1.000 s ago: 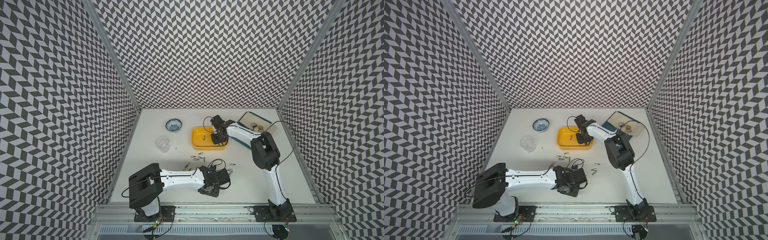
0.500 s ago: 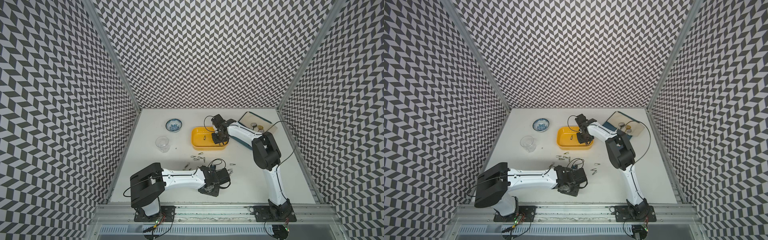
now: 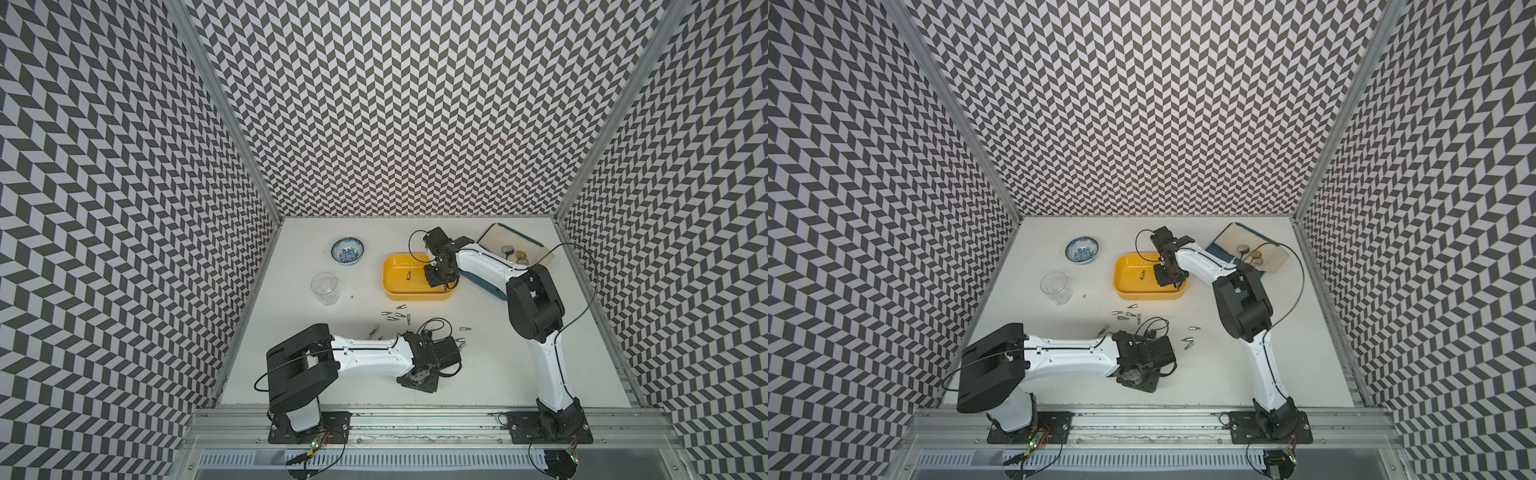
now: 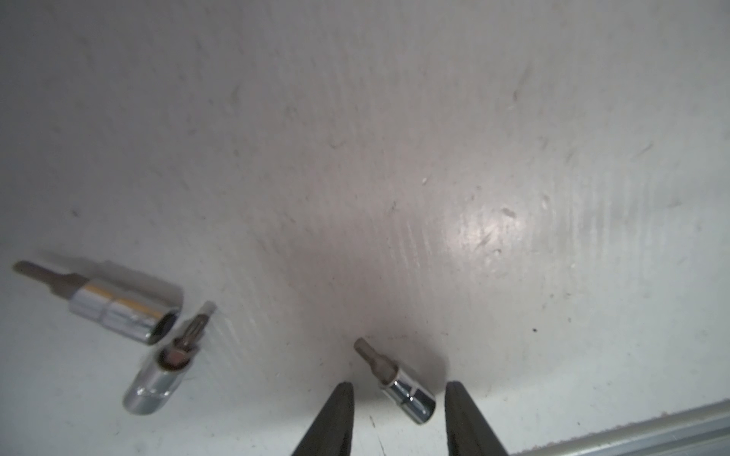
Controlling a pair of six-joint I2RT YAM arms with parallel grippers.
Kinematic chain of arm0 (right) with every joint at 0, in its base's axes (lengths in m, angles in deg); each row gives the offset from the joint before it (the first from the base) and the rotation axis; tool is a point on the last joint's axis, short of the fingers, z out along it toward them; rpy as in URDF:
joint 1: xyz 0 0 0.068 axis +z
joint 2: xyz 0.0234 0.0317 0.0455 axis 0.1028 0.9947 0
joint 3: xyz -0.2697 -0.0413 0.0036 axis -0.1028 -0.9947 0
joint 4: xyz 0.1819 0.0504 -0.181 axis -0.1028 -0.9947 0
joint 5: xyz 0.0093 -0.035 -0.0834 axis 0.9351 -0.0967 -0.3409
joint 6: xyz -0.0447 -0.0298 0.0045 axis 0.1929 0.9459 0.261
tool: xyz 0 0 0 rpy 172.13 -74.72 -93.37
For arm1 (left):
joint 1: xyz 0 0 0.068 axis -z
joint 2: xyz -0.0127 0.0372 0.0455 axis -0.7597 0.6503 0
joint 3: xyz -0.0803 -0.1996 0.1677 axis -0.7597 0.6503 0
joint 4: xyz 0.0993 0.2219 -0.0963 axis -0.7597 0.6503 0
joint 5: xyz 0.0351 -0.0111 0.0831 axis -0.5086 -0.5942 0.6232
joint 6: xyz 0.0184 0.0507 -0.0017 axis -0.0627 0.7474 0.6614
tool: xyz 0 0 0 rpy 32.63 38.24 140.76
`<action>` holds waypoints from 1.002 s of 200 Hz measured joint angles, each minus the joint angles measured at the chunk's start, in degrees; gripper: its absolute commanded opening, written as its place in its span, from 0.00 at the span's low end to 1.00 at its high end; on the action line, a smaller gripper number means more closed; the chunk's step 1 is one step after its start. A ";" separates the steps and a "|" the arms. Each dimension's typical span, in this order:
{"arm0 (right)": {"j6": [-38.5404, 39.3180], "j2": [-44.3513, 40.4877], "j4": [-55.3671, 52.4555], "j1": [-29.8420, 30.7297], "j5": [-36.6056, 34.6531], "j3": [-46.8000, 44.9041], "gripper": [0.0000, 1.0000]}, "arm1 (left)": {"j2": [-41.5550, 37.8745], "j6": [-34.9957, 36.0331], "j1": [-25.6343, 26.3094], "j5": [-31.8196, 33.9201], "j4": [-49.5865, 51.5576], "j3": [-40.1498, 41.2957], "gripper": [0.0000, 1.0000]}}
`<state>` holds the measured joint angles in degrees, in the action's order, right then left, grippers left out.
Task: Put the bit on the desktop into the storage box
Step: Pick up the screwdriver bit from the center of the board.
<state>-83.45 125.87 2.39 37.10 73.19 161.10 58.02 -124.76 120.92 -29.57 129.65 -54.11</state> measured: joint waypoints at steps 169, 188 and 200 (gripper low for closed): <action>-0.63 -14.34 -1.84 0.00 -1.05 -3.13 0.42 | 0.02 0.15 -0.61 -0.42 0.00 0.57 0.13; -1.16 -18.01 -1.79 0.00 -1.31 -4.87 0.42 | -0.22 0.37 -0.87 -0.55 -0.22 0.81 0.03; -1.57 -20.39 -1.70 0.00 -1.44 -6.45 0.42 | -0.46 0.46 -1.09 -0.59 -0.35 1.05 0.00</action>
<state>-85.03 105.48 0.68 37.10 71.75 154.65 57.56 -124.30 119.83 -30.16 129.30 -53.06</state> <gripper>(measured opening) 0.419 0.141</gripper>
